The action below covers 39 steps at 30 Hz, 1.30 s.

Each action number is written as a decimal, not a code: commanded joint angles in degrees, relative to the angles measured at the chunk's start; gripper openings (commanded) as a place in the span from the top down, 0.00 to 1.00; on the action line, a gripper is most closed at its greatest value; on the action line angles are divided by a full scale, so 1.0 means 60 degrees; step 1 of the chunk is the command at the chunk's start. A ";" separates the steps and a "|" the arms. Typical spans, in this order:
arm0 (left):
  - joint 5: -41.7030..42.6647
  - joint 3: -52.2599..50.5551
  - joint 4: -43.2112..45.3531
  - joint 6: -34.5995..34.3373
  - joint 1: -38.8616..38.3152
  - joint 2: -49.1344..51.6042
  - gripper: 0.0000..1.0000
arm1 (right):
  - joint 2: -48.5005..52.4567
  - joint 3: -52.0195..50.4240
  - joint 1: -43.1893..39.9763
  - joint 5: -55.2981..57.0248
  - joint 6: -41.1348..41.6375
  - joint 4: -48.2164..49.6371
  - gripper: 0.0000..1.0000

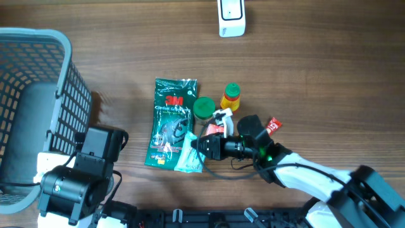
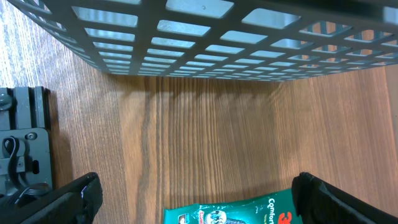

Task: Scan the item barcode
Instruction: 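Lift the wipes pack and carry it toward the barcode scanner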

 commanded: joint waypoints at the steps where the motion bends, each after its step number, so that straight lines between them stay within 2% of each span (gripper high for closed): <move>1: -0.0055 0.0007 -0.0015 0.0011 0.0058 -0.0018 0.00 | -0.0845 -0.0015 -0.0011 -0.3344 -0.3169 0.1056 0.74; 3: -0.0055 0.0007 -0.0011 0.0015 0.0058 -0.0018 0.00 | -0.1071 -0.0015 -0.0109 -0.5482 -0.4007 0.2087 0.77; 5: -0.0055 0.0007 -0.0015 0.0015 0.0058 -0.0018 0.00 | -0.1086 -0.0015 -0.0240 -0.7297 -0.4178 0.3457 0.79; 7: -0.0055 0.0007 -0.0015 0.0015 0.0058 -0.0018 0.00 | -0.1078 -0.0011 -0.0412 -0.9260 -0.4116 0.5741 0.95; 10: -0.0055 0.0007 -0.0015 0.0015 0.0058 -0.0018 0.00 | -0.1078 -0.0011 -0.0492 -0.9457 -0.3610 0.7107 0.96; 16: -0.0055 0.0007 -0.0015 0.0015 0.0058 -0.0018 0.00 | -0.1078 -0.0011 -0.0492 -0.9242 -0.4382 0.9275 0.96; 19: -0.0055 0.0007 -0.0015 0.0015 0.0058 -0.0018 0.00 | -0.1093 0.0029 -0.0528 -0.8346 -0.6517 1.0269 0.96; 21: -0.0055 0.0007 -0.0011 0.0011 0.0058 -0.0018 0.00 | -0.1144 0.0251 -0.0696 -0.7599 -0.7599 1.0269 0.96; 25: -0.0055 0.0007 -0.0015 0.0015 0.0058 -0.0018 0.00 | -0.1144 0.0787 -0.0852 -0.6517 -1.1067 1.0269 0.96; 29: -0.0055 0.0007 -0.0015 0.0015 0.0058 -0.0018 0.00 | -0.1144 0.1668 -0.0860 -0.5005 -1.3249 1.0269 0.96; 33: -0.0055 0.0007 -0.0015 0.0015 0.0058 -0.0018 0.00 | -0.1144 0.2718 -0.0860 -0.5013 -1.5358 1.0149 0.96; 36: -0.0055 0.0007 -0.0011 0.0011 0.0058 -0.0018 0.00 | -0.1144 0.3275 -0.0860 -0.5220 -1.6433 0.9719 0.96; 38: -0.0055 0.0007 -0.0015 0.0015 0.0058 -0.0018 0.00 | -0.1144 0.3657 -0.0860 -0.6003 -1.7711 0.9329 0.96; 39: -0.0055 0.0007 -0.0015 0.0015 0.0058 -0.0018 0.00 | -0.1144 0.3789 -0.0878 -0.6320 -1.7781 0.9344 0.96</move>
